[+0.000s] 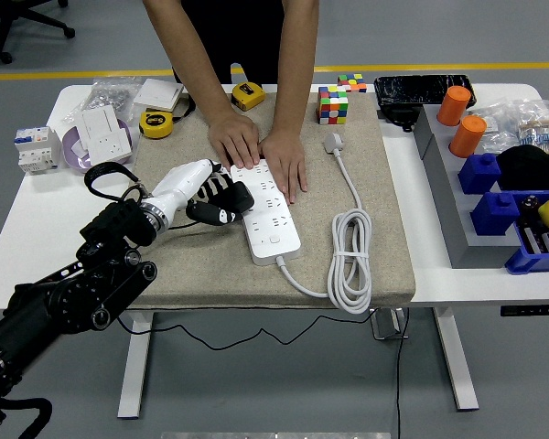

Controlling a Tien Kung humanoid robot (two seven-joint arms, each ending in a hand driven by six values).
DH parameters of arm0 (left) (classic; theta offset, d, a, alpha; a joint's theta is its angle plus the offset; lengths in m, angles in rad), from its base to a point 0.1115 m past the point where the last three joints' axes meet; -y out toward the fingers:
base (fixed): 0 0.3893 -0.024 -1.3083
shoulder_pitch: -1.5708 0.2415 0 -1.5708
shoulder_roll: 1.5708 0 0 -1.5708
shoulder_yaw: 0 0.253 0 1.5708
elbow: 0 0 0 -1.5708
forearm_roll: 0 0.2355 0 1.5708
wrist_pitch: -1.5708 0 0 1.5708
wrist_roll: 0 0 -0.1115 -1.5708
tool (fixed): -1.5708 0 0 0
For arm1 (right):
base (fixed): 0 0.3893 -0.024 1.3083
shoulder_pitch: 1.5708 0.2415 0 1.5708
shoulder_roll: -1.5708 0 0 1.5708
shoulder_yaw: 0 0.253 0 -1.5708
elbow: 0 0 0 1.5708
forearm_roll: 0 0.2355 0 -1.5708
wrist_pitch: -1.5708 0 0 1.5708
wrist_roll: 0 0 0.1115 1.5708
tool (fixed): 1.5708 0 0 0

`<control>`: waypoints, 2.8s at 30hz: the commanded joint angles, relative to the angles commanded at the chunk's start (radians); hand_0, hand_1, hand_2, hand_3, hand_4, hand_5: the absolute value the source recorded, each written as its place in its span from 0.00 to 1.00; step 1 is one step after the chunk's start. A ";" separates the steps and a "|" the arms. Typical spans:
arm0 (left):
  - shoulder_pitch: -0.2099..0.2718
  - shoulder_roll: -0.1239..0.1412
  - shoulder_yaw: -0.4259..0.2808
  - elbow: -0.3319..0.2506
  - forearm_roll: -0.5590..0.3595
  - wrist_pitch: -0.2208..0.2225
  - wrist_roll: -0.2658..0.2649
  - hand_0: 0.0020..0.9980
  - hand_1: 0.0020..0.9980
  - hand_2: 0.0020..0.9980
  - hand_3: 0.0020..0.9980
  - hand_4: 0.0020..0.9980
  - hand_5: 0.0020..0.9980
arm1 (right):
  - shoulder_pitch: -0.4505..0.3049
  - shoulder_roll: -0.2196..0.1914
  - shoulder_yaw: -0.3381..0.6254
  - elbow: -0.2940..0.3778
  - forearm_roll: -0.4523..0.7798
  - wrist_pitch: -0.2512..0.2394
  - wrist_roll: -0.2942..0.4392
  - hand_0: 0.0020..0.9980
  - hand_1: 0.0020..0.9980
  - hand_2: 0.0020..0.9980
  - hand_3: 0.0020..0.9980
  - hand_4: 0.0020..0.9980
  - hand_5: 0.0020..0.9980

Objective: Pick up the plug,place it near the board,insert it into the board,press the button

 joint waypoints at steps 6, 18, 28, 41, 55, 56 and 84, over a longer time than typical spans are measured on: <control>-0.005 0.001 0.010 0.002 0.001 -0.001 -0.001 0.40 0.45 0.37 0.43 0.57 0.08 | 0.001 -0.001 0.002 0.000 0.003 -0.001 0.001 0.79 0.81 0.81 0.86 1.00 1.00; -0.018 0.003 0.030 0.002 0.017 -0.002 0.000 0.40 0.46 0.39 0.44 0.59 0.08 | 0.007 -0.003 0.003 0.000 0.012 -0.001 0.005 0.79 0.81 0.81 0.86 1.00 1.00; -0.026 0.009 0.045 0.007 0.032 0.002 0.001 0.41 0.46 0.40 0.45 0.59 0.08 | 0.008 -0.002 -0.001 0.000 0.020 -0.001 0.007 0.79 0.81 0.80 0.86 1.00 1.00; -0.030 0.008 0.057 0.012 0.049 0.000 0.002 0.41 0.48 0.41 0.46 0.60 0.08 | 0.008 -0.003 0.001 0.000 0.020 -0.002 0.007 0.79 0.80 0.80 0.86 1.00 1.00; -0.026 0.012 0.069 0.014 0.074 -0.001 0.002 0.41 0.50 0.42 0.47 0.61 0.08 | 0.003 -0.003 -0.007 0.000 0.028 -0.002 0.009 0.79 0.81 0.80 0.86 1.00 1.00; -0.026 0.012 0.070 0.015 0.074 -0.001 0.002 0.42 0.51 0.43 0.48 0.62 0.08 | 0.003 -0.003 -0.008 0.000 0.028 -0.002 0.009 0.79 0.80 0.80 0.86 1.00 1.00; -0.038 0.012 0.058 0.013 0.044 -0.036 -0.003 0.52 0.66 0.67 0.61 1.00 0.23 | 0.005 -0.003 0.003 0.000 0.030 -0.002 0.016 0.79 0.80 0.79 0.85 1.00 1.00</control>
